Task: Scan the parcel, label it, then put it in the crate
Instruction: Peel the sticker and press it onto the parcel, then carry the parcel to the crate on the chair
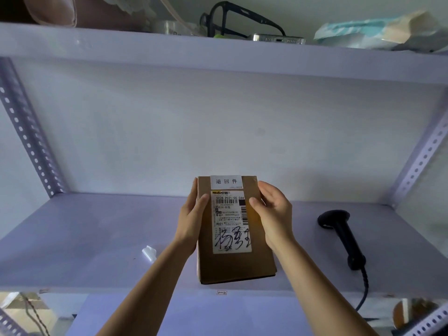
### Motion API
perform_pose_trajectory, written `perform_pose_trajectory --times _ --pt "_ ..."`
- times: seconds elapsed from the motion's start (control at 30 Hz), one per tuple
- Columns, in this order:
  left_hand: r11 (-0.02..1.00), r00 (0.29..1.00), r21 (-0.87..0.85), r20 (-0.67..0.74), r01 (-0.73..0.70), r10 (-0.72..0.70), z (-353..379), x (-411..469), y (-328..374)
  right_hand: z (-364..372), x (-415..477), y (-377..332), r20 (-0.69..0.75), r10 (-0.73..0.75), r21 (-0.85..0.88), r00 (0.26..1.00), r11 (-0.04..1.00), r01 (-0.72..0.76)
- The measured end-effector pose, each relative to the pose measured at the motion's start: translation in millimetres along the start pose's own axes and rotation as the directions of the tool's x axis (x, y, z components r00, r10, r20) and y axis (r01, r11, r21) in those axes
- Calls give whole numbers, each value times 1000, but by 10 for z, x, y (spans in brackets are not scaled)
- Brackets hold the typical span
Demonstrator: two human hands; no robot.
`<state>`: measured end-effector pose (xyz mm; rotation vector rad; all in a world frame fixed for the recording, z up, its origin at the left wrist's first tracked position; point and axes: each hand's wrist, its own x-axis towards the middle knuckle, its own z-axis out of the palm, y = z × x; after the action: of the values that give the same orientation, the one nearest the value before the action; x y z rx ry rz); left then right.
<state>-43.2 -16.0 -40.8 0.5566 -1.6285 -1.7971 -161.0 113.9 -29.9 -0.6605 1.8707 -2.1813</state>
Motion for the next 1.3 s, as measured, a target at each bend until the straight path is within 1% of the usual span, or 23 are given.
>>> perform_pose_trajectory --times 0.1,0.17,0.23,0.3,0.43,0.53,0.67,0.77,0.87,0.93,1.0,1.07,1.1,1.2,1.3 --pt "1000 988 -21 156 20 -17 -55 41 -5 -57 26 42 53 39 48 998 998 -42" --pt "1000 979 -10 201 23 -21 -80 48 -6 -82 34 55 77 50 70 996 996 -56" --pt "999 983 -18 180 37 -34 -94 47 -45 -92 48 52 84 55 95 995 993 -63" --pt "997 988 -61 149 43 -33 -97 41 -114 -98 71 73 75 78 99 994 991 -85" --pt "986 994 -149 94 75 -61 -43 -17 -207 -122 88 132 54 104 27 993 994 -105" --pt "988 997 -137 47 74 -68 -20 -35 -214 -116 54 122 28 119 84 992 989 -121" --pt "985 996 -157 67 75 -65 -10 9 -121 -116 8 113 35 136 82 990 987 -139" --pt "988 987 -137 149 76 -55 12 32 -54 -190 -30 77 71 119 129 990 983 -127" --pt "992 955 -94 292 89 -58 57 11 -39 -293 -72 -42 156 50 136 987 988 -71" --pt "986 923 -117 379 117 -65 90 -20 -45 -396 -90 -136 230 48 81 972 994 -68" --pt "981 901 -143 429 132 -59 115 -48 -24 -501 -123 -223 280 67 5 958 997 -71" --pt "974 895 -187 444 126 -31 137 -57 -3 -582 -182 -281 250 64 -15 966 998 -62" --pt "969 902 -210 431 131 -28 146 -53 -7 -609 -214 -305 203 61 -12 977 998 -60" --pt "941 929 -276 360 197 -89 191 -76 -27 -660 -298 -369 33 46 -26 998 999 -45" --pt "935 919 -288 384 208 -86 245 -117 -106 -696 -434 -465 -33 9 -56 999 998 -11"
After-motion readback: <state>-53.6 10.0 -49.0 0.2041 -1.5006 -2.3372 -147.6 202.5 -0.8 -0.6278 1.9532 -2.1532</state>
